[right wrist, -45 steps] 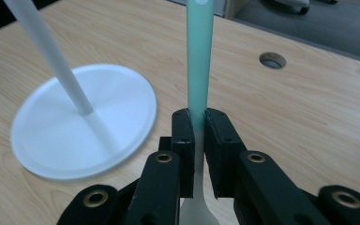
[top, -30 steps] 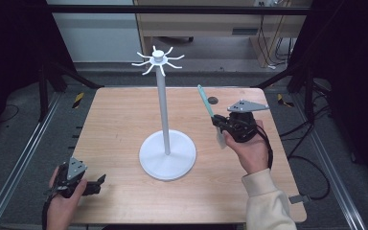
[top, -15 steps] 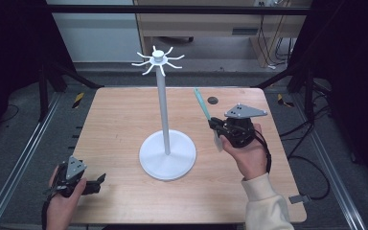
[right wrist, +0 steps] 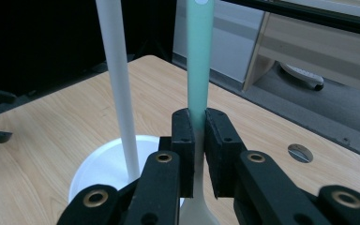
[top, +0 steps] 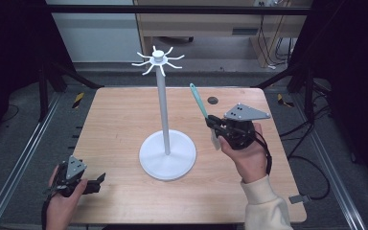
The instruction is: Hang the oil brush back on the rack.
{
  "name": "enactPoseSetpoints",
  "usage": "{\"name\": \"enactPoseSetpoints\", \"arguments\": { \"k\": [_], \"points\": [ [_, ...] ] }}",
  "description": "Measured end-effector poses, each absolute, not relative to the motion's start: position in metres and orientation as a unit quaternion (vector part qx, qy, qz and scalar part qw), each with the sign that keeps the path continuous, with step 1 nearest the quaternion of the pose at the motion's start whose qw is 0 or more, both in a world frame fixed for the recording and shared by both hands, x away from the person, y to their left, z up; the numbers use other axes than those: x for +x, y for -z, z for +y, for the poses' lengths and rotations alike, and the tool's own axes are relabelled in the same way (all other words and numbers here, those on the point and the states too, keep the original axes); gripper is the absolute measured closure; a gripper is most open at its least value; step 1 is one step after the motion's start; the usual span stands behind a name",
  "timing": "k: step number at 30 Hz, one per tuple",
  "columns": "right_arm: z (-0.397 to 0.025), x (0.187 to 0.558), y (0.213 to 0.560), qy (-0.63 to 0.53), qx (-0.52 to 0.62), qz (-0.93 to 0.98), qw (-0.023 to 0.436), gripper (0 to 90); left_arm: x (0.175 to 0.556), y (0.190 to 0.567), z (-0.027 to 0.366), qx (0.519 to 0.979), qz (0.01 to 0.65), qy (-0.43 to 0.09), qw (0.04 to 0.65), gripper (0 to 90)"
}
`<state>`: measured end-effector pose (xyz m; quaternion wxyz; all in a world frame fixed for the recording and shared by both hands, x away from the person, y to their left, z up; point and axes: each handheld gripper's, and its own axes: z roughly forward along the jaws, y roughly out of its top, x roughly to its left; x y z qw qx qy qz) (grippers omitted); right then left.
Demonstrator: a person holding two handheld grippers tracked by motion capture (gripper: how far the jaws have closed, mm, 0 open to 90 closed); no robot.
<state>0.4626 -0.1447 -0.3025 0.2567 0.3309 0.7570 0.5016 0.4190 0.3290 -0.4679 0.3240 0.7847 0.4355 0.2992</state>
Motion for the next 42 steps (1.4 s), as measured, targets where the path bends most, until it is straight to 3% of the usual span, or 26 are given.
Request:
{"name": "enactPoseSetpoints", "arguments": {
  "k": [42],
  "points": [
    [-0.136, 0.44, 0.249, -0.579, 0.249, 0.721, 0.289, 82.8, 0.418, 0.469, 0.33, 0.787, 0.439, -0.299, 0.315, 3.3]
  ]
}}
